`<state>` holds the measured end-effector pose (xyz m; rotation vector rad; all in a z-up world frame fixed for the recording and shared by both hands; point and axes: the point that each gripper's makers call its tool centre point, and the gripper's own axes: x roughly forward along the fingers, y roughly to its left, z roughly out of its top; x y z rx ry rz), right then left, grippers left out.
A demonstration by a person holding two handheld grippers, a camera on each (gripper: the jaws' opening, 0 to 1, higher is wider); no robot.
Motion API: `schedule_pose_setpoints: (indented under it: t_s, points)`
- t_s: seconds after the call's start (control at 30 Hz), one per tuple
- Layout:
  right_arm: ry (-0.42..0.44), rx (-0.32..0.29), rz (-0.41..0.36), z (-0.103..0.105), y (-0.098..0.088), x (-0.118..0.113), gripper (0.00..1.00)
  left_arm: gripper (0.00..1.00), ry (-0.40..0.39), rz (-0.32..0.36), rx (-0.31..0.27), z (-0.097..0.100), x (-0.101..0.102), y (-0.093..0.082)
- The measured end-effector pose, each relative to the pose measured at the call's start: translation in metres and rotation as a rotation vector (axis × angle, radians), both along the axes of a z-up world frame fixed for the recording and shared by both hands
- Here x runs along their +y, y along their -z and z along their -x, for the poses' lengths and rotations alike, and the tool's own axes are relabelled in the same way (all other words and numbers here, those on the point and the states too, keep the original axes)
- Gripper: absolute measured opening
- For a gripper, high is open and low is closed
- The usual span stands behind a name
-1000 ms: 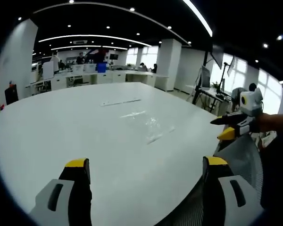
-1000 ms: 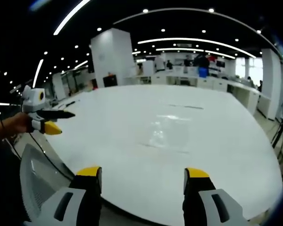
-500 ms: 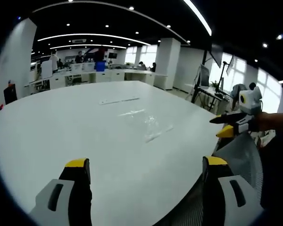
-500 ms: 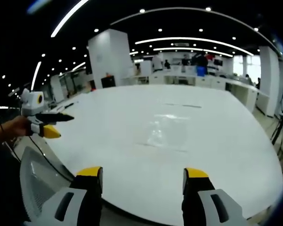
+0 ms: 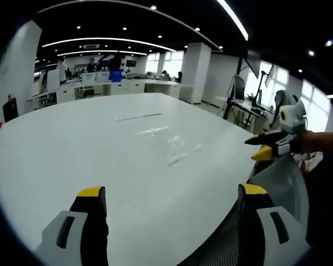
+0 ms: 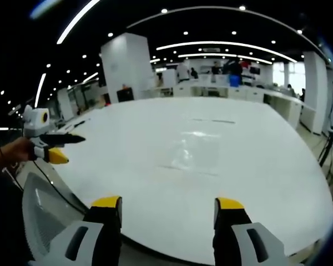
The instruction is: Open the resealable bag by pulling the two sides of the seal apart until the entire bag opening is separated and visibly accessible.
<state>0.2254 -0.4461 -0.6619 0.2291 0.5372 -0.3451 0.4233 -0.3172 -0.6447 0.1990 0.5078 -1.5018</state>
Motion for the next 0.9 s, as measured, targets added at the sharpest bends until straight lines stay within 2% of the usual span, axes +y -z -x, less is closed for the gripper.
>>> schedule_pose_setpoints:
  t_s: [0.57, 0.63, 0.67, 0.9]
  points:
    - [0.01, 0.013, -0.015, 0.003, 0.006, -0.004, 0.63, 0.96, 0.031, -0.018, 0.002, 0.008, -0.005, 0.004]
    - [-0.044, 0.059, 0.03, 0.004, 0.007, -0.015, 0.63, 0.96, 0.048, -0.033, -0.006, 0.01, -0.003, 0.007]
    - [-0.096, 0.078, 0.073, -0.003, 0.006, -0.022, 0.63, 0.96, 0.061, -0.04, -0.006, 0.013, -0.003, 0.008]
    - [-0.173, 0.111, 0.13, -0.017, 0.009, -0.029, 0.61, 0.96, 0.076, -0.048, -0.017, 0.016, -0.004, 0.009]
